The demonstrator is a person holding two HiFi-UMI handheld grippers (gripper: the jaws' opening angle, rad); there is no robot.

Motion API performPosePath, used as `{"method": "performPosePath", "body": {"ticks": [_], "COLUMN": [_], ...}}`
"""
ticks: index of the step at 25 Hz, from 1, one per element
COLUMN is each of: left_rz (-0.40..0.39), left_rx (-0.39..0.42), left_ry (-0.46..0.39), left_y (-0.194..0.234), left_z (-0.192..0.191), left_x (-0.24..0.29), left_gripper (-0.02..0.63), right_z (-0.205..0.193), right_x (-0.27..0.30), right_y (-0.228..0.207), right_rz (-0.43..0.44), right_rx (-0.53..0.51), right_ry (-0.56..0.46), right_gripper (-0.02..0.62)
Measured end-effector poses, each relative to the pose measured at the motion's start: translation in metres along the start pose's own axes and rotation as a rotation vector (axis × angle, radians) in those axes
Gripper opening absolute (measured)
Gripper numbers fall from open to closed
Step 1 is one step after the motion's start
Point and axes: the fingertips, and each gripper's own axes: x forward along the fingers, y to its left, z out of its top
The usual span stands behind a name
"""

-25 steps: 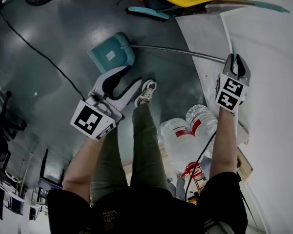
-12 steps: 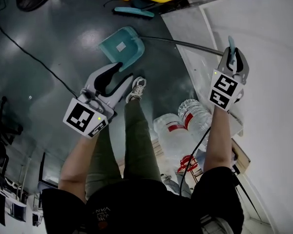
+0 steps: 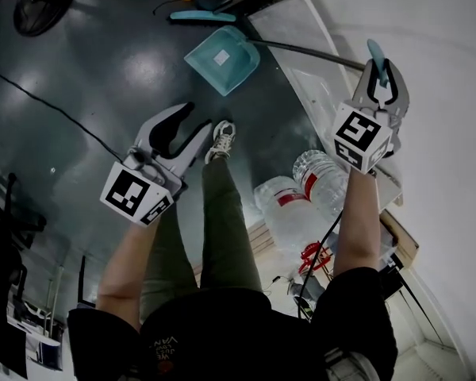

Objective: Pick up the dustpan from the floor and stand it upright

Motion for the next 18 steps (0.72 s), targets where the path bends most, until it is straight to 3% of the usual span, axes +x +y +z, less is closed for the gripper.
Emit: {"method": "performPosePath", "body": {"ticks": [10, 18], "left_rz": [-0.025, -0.068], "left_rx": [0.024, 0.048], "left_ry": [0.030, 0.034], "left_y": [0.003, -0.004], "left_z": [0.001, 0.015], "left_x": [0.003, 0.007], "left_gripper": [0.172, 0.172], "right_z": [0.003, 0.024], "right_x": [-0.027, -0.072], "right_y": [0.006, 0.045], "right_rz": [-0.022, 0.081], "right_rx": [0.029, 0.116], "right_ry": [-0.018, -0.057], "right_gripper": [0.094, 0.101]}}
